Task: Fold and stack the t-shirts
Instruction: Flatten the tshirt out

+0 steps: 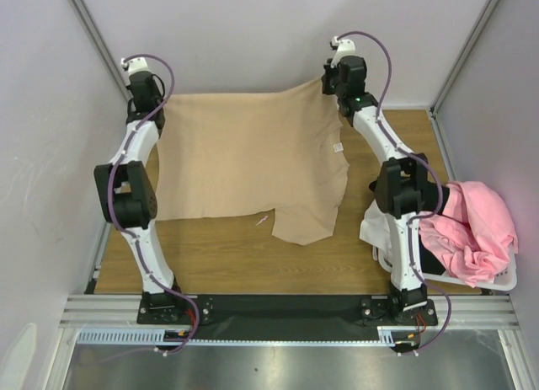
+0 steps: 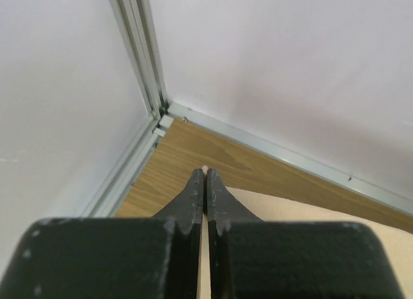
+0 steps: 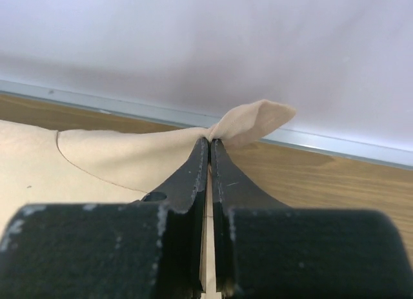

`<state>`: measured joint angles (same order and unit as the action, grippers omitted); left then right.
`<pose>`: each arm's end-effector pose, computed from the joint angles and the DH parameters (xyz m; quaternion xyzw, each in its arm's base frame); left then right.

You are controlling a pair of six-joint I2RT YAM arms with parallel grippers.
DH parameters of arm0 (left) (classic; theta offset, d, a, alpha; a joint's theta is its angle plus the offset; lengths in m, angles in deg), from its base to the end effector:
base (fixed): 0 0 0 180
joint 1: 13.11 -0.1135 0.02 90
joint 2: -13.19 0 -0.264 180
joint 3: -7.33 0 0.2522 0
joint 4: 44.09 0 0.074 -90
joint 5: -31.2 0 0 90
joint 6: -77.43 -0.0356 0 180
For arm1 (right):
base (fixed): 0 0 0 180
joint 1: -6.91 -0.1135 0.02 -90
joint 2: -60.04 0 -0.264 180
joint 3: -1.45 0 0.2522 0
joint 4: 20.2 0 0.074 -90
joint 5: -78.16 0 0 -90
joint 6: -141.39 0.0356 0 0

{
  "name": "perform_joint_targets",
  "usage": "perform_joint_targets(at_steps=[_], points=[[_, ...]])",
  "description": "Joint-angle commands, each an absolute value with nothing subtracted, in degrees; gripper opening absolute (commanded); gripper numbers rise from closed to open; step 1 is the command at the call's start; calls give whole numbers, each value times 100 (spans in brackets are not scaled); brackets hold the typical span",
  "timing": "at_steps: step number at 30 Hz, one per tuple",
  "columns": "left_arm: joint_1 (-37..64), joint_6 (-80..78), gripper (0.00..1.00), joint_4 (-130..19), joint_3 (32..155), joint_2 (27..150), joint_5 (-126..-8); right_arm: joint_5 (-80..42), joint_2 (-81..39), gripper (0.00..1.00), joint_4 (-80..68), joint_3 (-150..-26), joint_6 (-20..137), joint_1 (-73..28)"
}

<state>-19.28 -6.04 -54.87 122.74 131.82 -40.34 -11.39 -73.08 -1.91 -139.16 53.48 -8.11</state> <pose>0.4987 0.0653 0.3050 -0.1842 0.7621 0.1245 0.6081 0.5392 0.1444 0.3185 -0.0843 0.7659 0.0918 0.6308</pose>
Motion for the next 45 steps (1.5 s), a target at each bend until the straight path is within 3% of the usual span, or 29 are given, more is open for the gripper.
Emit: perform_joint_targets(at_steps=[1, 9, 19, 35, 45], points=[[-1987, -870, 0, -4959, 11806, 12272, -4193, -1131, -6398, 0, -794, -13511, 5174, -846], [-1979, -835, 0, -4994, 10829, 11770, -4377, -1043, -5844, 0, -882, -12210, 5201, -838], [-1987, -887, 1, -5126, 10705, 12042, -4351, -1035, -5888, 0, -706, -12016, 5192, -803], [-2233, -1169, 0, -4854, 10793, 12700, -4623, -1131, -6441, 0, -231, -12463, 5166, -767], [-2234, -1133, 0, -4818, 11908, 13693, -4614, -1079, -7346, 0, -82, -13623, 5157, -732]])
